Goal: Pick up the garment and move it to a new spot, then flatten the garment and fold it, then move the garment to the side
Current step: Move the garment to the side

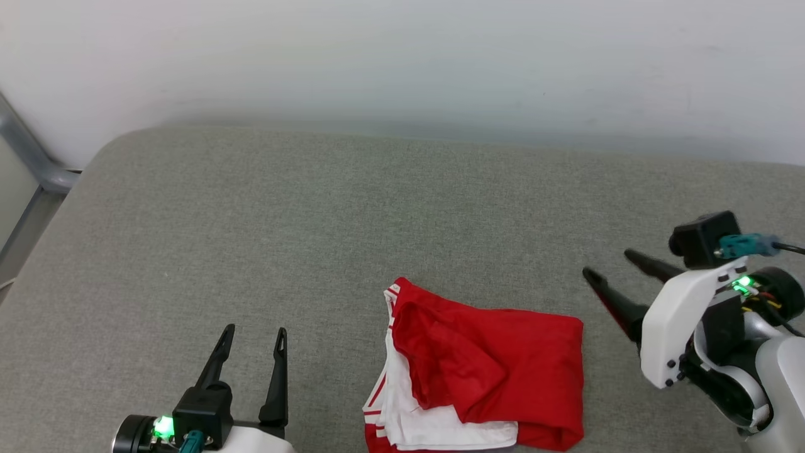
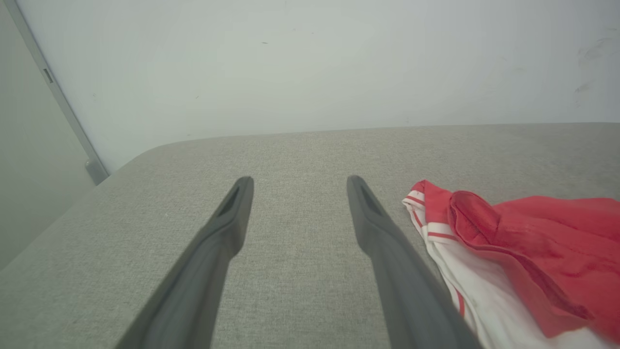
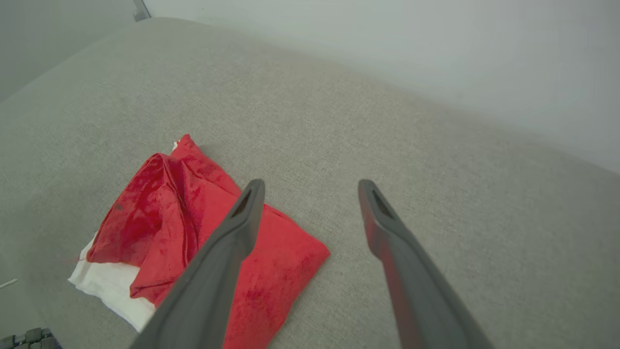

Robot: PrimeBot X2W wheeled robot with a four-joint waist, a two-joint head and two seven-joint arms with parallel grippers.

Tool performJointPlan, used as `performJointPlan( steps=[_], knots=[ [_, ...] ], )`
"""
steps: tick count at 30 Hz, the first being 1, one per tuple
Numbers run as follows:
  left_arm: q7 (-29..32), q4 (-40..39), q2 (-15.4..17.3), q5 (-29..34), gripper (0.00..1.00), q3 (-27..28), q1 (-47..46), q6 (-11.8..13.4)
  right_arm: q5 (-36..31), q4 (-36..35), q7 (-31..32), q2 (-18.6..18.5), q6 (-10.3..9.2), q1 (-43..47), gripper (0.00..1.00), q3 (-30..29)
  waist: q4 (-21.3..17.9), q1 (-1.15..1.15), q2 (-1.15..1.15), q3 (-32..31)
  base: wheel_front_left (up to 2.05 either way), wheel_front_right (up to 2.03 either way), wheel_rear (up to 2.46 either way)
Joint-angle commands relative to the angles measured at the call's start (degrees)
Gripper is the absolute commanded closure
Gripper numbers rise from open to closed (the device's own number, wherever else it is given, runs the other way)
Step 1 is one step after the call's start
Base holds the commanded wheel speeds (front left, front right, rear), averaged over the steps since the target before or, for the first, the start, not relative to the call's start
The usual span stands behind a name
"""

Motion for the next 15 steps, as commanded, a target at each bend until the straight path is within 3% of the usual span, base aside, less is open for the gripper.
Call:
performJointPlan(
  steps=[1,8,15],
  knots=[
    [-0.1,-0.1,-0.2,-0.2,0.00,-0.2,-0.9,-0.2,1.6,0.5,2.1,-0.5,-0.05,-0.8,0.00,1.0,0.1,0.00,0.00,0.3,0.00,0.00,0.00],
    [-0.1,0.0,-0.5,-0.3,0.00,-0.9,-2.3,-0.3,7.8,4.0,13.0,-2.3,-0.05,-0.2,0.00,5.1,1.1,0.00,0.00,2.5,0.00,0.00,0.00],
    [-0.1,-0.1,-0.6,-0.3,0.00,-1.0,-3.8,-0.4,9.6,8.6,13.9,-1.0,-0.05,1.6,0.00,6.3,2.2,0.00,0.00,5.3,0.00,0.00,0.00]
  ],
)
